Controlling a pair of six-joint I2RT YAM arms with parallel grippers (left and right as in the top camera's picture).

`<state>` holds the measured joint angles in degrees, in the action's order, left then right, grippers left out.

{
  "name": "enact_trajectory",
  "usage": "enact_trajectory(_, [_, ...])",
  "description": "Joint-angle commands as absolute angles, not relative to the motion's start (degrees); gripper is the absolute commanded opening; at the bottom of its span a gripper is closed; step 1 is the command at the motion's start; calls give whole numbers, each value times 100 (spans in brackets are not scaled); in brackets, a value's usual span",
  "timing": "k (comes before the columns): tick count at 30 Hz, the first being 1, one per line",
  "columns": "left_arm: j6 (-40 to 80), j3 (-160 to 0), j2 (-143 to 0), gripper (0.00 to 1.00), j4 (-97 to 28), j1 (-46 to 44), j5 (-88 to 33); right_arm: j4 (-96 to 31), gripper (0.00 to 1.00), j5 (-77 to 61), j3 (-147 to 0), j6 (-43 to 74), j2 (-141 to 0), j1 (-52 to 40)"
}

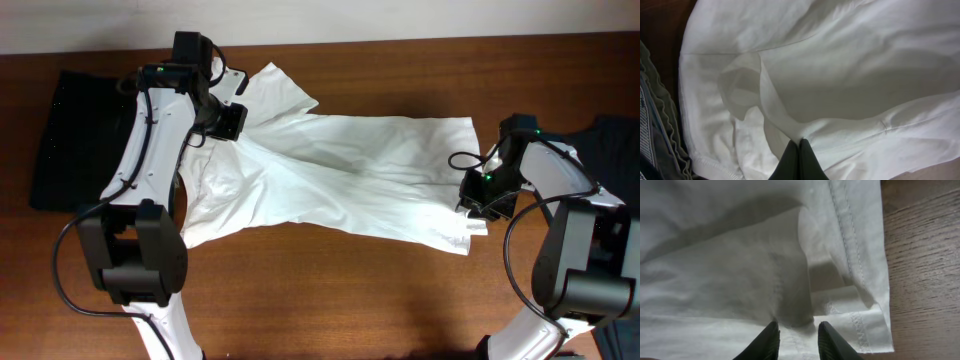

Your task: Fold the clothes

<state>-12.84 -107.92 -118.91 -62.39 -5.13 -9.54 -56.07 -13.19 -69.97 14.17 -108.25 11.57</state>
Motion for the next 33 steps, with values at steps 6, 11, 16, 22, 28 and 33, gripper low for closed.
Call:
enact_trajectory(6, [-1378,-10886,-11771,0,-6173,-510,-895,-5347,35,-1549,-6954,1225,-10925,1164])
enact_trajectory(11, [-1378,-10886,-11771,0,-6176,-510,-895,-5502,4,-1649,-7013,1131,-10720,1177])
enact_trajectory(16, [-1378,-10886,-11771,0,-6176,-510,-893,-6569,4,-1476,-7470,1125,-10031,1175])
enact_trajectory(22, [-1378,-10886,-11771,0,-6285,-508,-655,-7999,4,-902,-7540,1275,-9553,1175])
enact_trajectory(28, [-1380,-10886,-11771,0,-6379,-508,-650,-8862,4,-1037,-7540,1400,-9522,1160])
enact_trajectory(33, [-1378,-10886,-11771,0,-6399,-510,-655,-8626,4,-1151,-7535,1400,-9524,1162])
